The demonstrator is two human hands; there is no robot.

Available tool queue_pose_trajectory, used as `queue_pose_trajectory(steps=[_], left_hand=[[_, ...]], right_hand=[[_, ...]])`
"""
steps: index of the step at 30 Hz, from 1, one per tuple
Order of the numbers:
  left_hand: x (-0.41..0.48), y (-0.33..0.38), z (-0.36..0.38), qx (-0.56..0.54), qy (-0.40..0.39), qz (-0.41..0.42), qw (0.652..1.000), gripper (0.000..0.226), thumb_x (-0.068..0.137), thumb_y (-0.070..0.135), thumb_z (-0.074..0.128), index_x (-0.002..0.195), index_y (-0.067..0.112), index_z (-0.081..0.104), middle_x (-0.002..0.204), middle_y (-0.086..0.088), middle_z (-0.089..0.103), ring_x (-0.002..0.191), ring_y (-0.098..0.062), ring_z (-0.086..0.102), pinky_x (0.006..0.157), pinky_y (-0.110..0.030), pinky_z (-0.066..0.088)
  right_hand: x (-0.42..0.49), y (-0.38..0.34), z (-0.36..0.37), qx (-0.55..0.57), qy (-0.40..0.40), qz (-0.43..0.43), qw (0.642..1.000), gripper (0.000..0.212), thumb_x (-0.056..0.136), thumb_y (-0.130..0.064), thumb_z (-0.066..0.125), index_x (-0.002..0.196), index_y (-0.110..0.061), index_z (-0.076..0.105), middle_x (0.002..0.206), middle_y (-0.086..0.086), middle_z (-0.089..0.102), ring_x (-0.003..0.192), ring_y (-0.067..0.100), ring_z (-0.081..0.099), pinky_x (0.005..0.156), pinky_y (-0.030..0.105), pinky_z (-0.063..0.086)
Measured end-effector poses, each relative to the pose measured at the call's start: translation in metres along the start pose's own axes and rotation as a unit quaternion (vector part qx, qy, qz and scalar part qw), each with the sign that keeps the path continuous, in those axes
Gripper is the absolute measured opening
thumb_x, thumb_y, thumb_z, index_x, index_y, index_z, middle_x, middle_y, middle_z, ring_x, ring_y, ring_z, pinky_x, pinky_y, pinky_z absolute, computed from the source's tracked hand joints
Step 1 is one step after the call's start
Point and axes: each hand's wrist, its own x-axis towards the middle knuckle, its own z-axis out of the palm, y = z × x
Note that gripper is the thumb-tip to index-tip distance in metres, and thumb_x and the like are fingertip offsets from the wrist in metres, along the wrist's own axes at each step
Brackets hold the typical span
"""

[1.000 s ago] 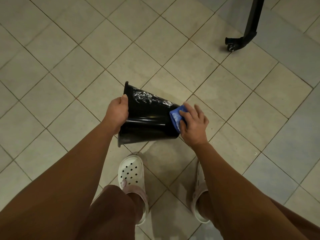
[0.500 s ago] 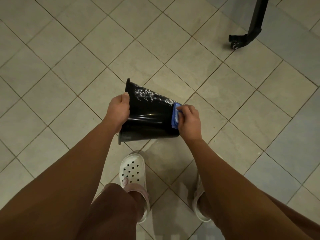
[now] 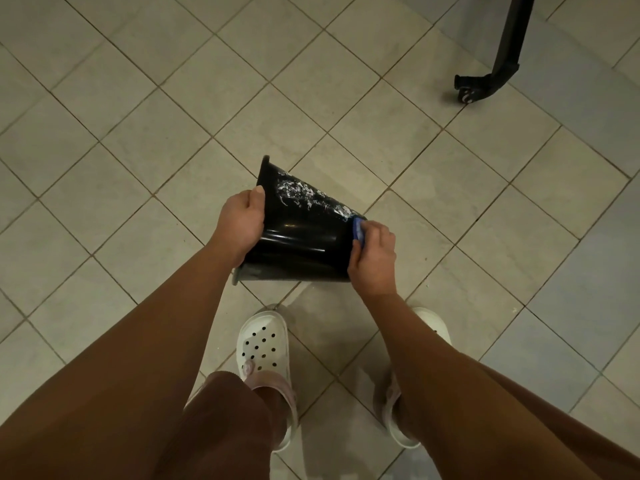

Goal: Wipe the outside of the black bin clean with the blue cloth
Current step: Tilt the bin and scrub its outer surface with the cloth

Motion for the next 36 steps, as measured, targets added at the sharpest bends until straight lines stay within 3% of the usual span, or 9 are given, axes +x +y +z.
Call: queue_pose_trajectory(steps=[4, 7, 13, 17, 19, 22, 28, 32, 36], left_hand=[[-0.001, -0.003, -0.004, 0.010, -0.007, -0.005, 1.000, 0.044, 0.106, 0.040, 0.030, 0.107, 0.008, 0.060, 0.102, -0.014, 0.065, 0.086, -0.017, 0.059, 0.070, -0.028, 0.043], [-0.005, -0.006, -0.005, 0.009, -0.011, -0.001, 1.000, 0.041, 0.106, 0.039, 0.030, 0.105, 0.010, 0.059, 0.095, -0.008, 0.063, 0.084, -0.014, 0.058, 0.067, -0.025, 0.041], [-0.004, -0.004, -0.003, 0.043, 0.019, 0.017, 0.999, 0.045, 0.106, 0.039, 0.031, 0.104, 0.005, 0.061, 0.088, -0.006, 0.061, 0.078, -0.010, 0.055, 0.063, -0.022, 0.038], [-0.004, -0.006, -0.004, 0.038, 0.004, 0.007, 0.999, 0.045, 0.106, 0.040, 0.031, 0.108, 0.006, 0.061, 0.096, -0.008, 0.063, 0.083, -0.012, 0.057, 0.066, -0.023, 0.039], [-0.006, -0.005, -0.004, 0.028, -0.005, 0.014, 1.000, 0.042, 0.106, 0.039, 0.031, 0.108, 0.009, 0.060, 0.095, -0.006, 0.063, 0.083, -0.011, 0.057, 0.066, -0.023, 0.040], [-0.008, -0.006, -0.005, 0.014, -0.020, 0.025, 0.999, 0.038, 0.106, 0.038, 0.033, 0.107, 0.012, 0.061, 0.094, -0.003, 0.062, 0.085, -0.012, 0.058, 0.068, -0.024, 0.041], [0.000, -0.002, -0.025, -0.093, -0.088, -0.073, 0.989, 0.024, 0.099, 0.022, 0.041, 0.085, 0.014, 0.059, 0.076, -0.005, 0.061, 0.073, -0.022, 0.057, 0.069, -0.033, 0.044], [0.005, 0.010, -0.016, -0.100, -0.075, -0.150, 0.981, 0.059, 0.095, 0.061, 0.037, 0.111, 0.011, 0.065, 0.101, -0.011, 0.072, 0.094, -0.030, 0.068, 0.089, -0.046, 0.053], [0.004, 0.017, -0.006, -0.060, -0.039, -0.097, 0.993, 0.046, 0.102, 0.050, 0.035, 0.110, 0.015, 0.065, 0.102, -0.009, 0.070, 0.097, -0.028, 0.066, 0.095, -0.050, 0.051]], right_hand=[[-0.016, -0.008, 0.009, -0.044, -0.001, -0.059, 0.997, 0.035, 0.087, -0.011, 0.044, 0.118, -0.002, 0.058, 0.114, 0.015, 0.056, 0.106, 0.028, 0.049, 0.079, 0.041, 0.043], [-0.003, -0.002, 0.008, -0.052, -0.012, -0.074, 0.996, 0.035, 0.085, -0.007, 0.055, 0.119, -0.002, 0.058, 0.111, 0.016, 0.056, 0.103, 0.029, 0.050, 0.079, 0.042, 0.045], [-0.004, -0.010, 0.004, -0.010, -0.001, 0.075, 0.997, 0.032, 0.090, -0.012, 0.053, 0.121, -0.004, 0.056, 0.114, 0.016, 0.050, 0.105, 0.028, 0.046, 0.089, 0.047, 0.046], [-0.018, -0.031, 0.015, -0.059, -0.005, -0.050, 0.997, 0.045, 0.070, 0.005, 0.067, 0.115, 0.000, 0.059, 0.106, 0.018, 0.056, 0.101, 0.030, 0.044, 0.078, 0.046, 0.042], [-0.002, -0.029, 0.013, -0.057, -0.016, -0.037, 0.998, 0.044, 0.070, 0.006, 0.066, 0.113, -0.002, 0.060, 0.105, 0.018, 0.056, 0.099, 0.034, 0.049, 0.077, 0.048, 0.043], [0.010, -0.015, 0.005, -0.023, -0.021, 0.062, 0.998, 0.034, 0.080, 0.001, 0.059, 0.114, -0.004, 0.061, 0.107, 0.018, 0.052, 0.102, 0.036, 0.048, 0.081, 0.053, 0.046], [-0.005, -0.012, 0.007, 0.020, -0.025, 0.060, 0.998, 0.028, 0.091, -0.010, 0.052, 0.117, -0.005, 0.058, 0.130, 0.027, 0.034, 0.118, 0.039, 0.031, 0.099, 0.039, 0.031], [-0.011, -0.012, 0.005, 0.009, -0.035, 0.075, 0.997, 0.027, 0.094, -0.019, 0.049, 0.121, -0.017, 0.056, 0.140, 0.020, 0.024, 0.127, 0.036, 0.021, 0.101, 0.042, 0.030], [-0.018, -0.010, 0.005, 0.024, -0.015, 0.088, 0.996, 0.029, 0.096, -0.019, 0.047, 0.124, -0.016, 0.053, 0.137, 0.018, 0.029, 0.122, 0.032, 0.028, 0.102, 0.037, 0.031]])
